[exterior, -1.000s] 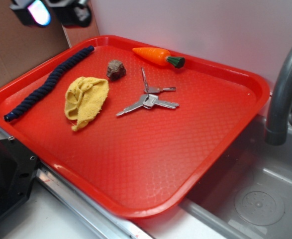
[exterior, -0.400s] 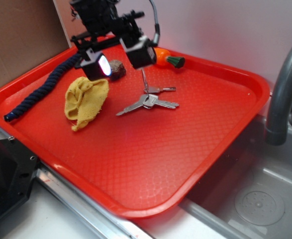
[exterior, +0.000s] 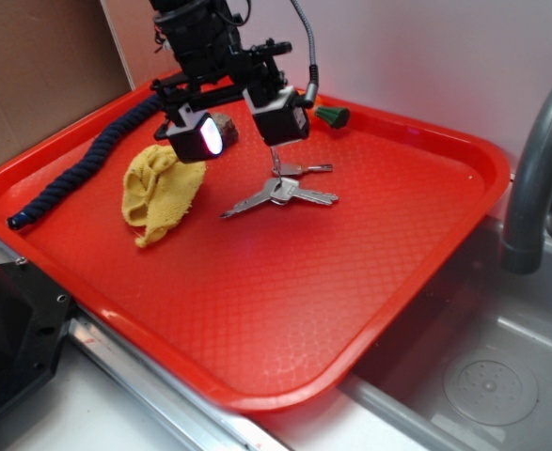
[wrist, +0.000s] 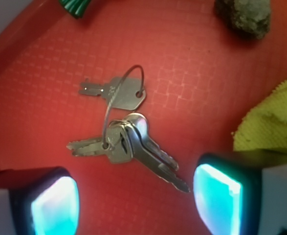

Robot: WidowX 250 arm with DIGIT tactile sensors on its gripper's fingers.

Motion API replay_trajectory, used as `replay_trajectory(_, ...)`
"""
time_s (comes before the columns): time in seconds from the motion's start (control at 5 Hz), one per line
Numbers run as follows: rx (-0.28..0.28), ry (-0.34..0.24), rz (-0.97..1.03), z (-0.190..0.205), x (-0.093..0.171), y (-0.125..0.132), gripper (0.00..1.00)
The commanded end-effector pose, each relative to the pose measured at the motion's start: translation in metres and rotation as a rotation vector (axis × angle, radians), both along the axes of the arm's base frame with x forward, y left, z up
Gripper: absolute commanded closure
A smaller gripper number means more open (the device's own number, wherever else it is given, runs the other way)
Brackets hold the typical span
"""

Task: Grab the silver keys.

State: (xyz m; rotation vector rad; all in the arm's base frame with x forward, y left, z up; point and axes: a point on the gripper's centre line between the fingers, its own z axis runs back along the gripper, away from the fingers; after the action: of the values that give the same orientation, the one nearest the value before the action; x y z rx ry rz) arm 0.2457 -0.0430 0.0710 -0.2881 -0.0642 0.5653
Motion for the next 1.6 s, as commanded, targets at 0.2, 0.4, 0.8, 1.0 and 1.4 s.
replay_trajectory(0.2,0.046,0.031,0.092,-0.03,0.041,-0.007,0.0)
replay_trajectory(0.4,0.057,0.069,0.129,-0.038,0.042,-0.012,1.0)
replay_trajectory(0.8,0.05,0.102,0.101,-0.027,0.034,-0.006,1.0)
replay_trajectory(1.0,0.04,0.119,0.115,-0.012,0.024,0.007,1.0)
replay_trajectory(1.4,0.022,0.1,0.144,0.016,-0.002,0.025,1.0)
